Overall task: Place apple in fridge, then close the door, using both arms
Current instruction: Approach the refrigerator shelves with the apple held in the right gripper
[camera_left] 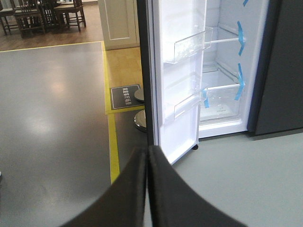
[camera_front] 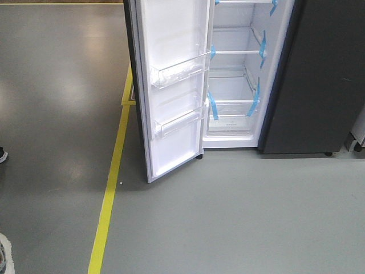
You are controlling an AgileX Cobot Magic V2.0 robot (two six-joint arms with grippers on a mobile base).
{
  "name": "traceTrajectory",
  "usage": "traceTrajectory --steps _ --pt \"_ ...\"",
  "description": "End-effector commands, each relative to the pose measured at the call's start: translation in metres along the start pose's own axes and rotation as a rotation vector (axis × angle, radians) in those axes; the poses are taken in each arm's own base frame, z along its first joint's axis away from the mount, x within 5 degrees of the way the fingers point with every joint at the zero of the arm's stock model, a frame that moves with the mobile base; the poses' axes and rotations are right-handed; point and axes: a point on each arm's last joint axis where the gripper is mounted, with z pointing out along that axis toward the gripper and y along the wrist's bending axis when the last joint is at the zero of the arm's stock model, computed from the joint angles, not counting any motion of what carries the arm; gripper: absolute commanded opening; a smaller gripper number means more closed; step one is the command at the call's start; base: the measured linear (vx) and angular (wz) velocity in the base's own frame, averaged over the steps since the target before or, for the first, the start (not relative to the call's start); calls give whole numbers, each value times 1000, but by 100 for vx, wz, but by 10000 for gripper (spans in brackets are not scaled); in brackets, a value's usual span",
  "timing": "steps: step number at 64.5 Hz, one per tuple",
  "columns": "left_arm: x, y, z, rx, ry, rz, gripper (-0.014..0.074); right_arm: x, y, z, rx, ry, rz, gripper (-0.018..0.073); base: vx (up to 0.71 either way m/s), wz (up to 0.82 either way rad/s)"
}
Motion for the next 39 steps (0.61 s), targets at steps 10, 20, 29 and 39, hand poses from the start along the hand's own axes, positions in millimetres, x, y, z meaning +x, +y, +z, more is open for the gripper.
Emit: traceTrajectory --steps 10,20,29,39 --pt "-1 0 0 5 -66 -11 -5 -13 0 -6 0 -99 -10 100 10 -4" --pt "-1 0 0 5 -66 -11 -5 -13 0 -6 0 -99 -10 100 9 -3" --pt "-1 0 0 5 -66 -11 -5 -13 0 -6 0 -99 -10 100 10 0" --pt "-1 0 0 5 -66 -11 -5 -13 0 -6 0 -99 -10 100 10 3"
